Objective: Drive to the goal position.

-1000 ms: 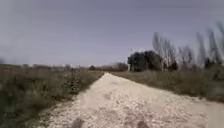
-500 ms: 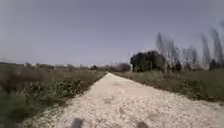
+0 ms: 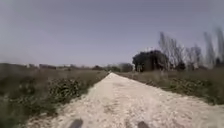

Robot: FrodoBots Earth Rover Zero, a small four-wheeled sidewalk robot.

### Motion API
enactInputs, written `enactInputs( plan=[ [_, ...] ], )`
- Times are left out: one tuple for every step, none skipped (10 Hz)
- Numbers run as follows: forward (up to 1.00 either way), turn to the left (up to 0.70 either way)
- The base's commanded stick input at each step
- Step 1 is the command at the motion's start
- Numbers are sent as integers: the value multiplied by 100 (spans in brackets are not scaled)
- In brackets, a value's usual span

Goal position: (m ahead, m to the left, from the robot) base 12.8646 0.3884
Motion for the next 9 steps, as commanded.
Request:
enactInputs(
  plan=[
    [70,0],
    [70,0],
    [70,0],
    [70,0],
    [70,0],
    [70,0],
    [70,0],
    [70,0],
    [70,0]
  ],
)
